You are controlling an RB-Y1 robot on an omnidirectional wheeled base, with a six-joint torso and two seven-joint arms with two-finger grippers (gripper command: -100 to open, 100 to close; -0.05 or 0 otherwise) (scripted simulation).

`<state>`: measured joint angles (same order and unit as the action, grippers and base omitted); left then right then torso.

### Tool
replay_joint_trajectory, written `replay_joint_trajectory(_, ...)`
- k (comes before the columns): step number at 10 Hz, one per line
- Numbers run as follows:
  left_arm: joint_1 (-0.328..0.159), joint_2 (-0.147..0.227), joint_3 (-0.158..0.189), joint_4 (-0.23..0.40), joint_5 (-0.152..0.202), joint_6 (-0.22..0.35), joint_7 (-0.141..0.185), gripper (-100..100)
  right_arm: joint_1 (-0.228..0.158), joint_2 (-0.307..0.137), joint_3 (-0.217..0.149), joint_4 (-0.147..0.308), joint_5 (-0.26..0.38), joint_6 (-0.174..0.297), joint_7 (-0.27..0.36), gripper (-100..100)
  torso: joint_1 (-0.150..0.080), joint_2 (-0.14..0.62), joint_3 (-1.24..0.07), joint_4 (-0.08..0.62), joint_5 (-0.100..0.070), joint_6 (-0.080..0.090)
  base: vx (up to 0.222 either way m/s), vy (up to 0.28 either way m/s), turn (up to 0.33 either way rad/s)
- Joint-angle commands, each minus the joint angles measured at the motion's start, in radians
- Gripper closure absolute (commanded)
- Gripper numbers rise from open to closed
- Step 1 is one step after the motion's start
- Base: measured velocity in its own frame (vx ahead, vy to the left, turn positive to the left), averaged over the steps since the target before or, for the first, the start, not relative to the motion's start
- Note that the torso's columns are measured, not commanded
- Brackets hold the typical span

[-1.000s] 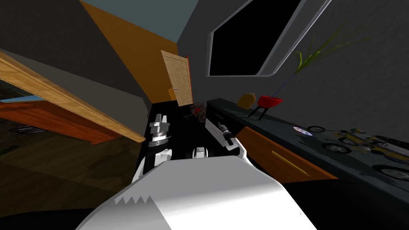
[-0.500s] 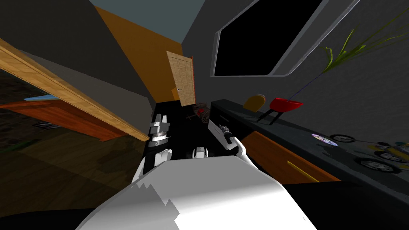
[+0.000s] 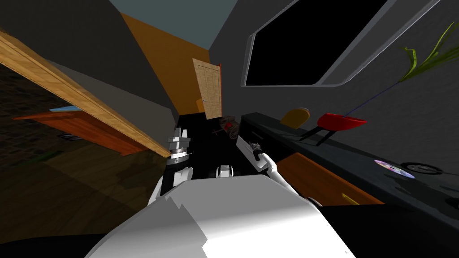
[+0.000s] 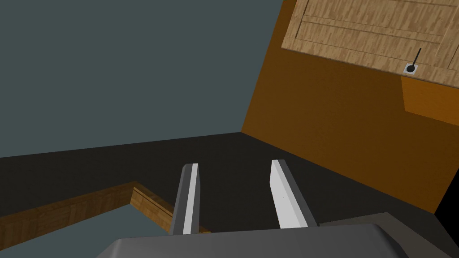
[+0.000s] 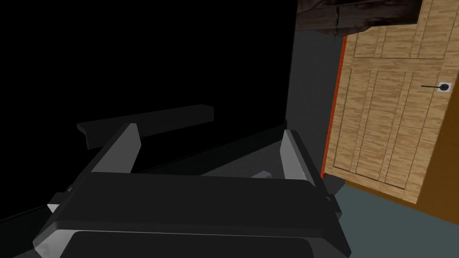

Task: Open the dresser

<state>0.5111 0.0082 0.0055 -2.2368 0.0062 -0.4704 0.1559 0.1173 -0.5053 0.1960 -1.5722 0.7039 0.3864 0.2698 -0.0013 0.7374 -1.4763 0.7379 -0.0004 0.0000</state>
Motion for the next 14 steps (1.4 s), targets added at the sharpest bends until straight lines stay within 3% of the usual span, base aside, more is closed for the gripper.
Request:
replay_joint_trajectory(1,0.000,0.000,0.000,0.000,0.000,0.000,0.000,0,-0.027,-0.028,0.016,0.070,0.053,0.066,0.025,-100,0.000,0.000,0.000,0.000,0.000,0.000,0.081,0.082,0.092)
replay_joint_trajectory(2,0.000,0.000,0.000,0.000,0.000,0.000,0.000,0,-0.040,-0.049,0.025,0.105,0.083,0.095,0.039,-100,0.002,0.000,0.000,0.000,0.001,0.000,0.114,0.118,0.169)
replay_joint_trajectory(4,0.000,0.000,0.000,0.000,0.000,0.000,0.000,0,-0.040,-0.049,0.025,0.126,0.083,0.102,0.039,-100,0.002,0.001,0.000,0.000,0.001,0.001,0.055,0.074,0.000)
replay_joint_trajectory(5,0.000,0.000,0.000,0.000,0.000,0.000,0.000,0,-0.052,-0.069,0.033,0.165,0.111,0.136,0.052,-100,-0.002,0.004,0.002,0.001,0.000,0.000,0.026,0.051,0.092)
replay_joint_trajectory(6,0.000,0.000,0.000,0.000,0.000,0.000,0.000,0,-0.052,-0.069,0.033,0.175,0.111,0.136,0.052,-100,-0.001,0.003,0.002,0.001,0.000,0.000,0.033,0.051,0.046)
replay_joint_trajectory(7,0.000,0.000,0.000,0.000,0.000,0.000,0.000,0,-0.062,-0.088,0.041,0.218,0.136,0.167,0.065,-100,0.000,0.002,0.001,0.000,0.000,0.000,0.052,0.069,0.060)
replay_joint_trajectory(8,0.000,0.000,0.000,0.000,0.000,0.000,0.000,0,-0.062,-0.088,0.041,0.224,0.136,0.167,0.065,-100,0.002,-0.001,0.000,0.000,0.001,0.000,0.054,0.057,0.040)
replay_joint_trajectory(10,0.000,0.000,0.000,0.000,0.000,0.000,0.000,0,-0.078,-0.123,0.054,0.310,0.182,0.223,0.089,-100,0.001,0.000,0.000,0.000,0.000,0.000,0.059,0.082,0.095)
replay_joint_trajectory(11,0.000,0.000,0.000,0.000,0.000,0.000,0.000,0,-0.078,-0.123,0.054,0.321,0.182,0.224,0.089,-100,0.004,0.000,0.000,0.000,0.001,0.000,0.055,0.076,0.021)
replay_joint_trajectory(13,0.000,0.000,0.000,0.000,0.000,0.000,0.000,0,-0.090,-0.155,0.066,0.411,0.220,0.272,0.110,-100,0.000,0.001,0.001,0.000,0.000,0.000,0.061,0.078,0.067)
replay_joint_trajectory(14,0.000,0.000,0.000,0.000,0.000,0.000,0.000,0,-0.090,-0.155,0.066,0.417,0.220,0.272,0.110,-100,0.002,0.001,0.000,0.000,0.000,0.000,0.046,0.065,0.030)
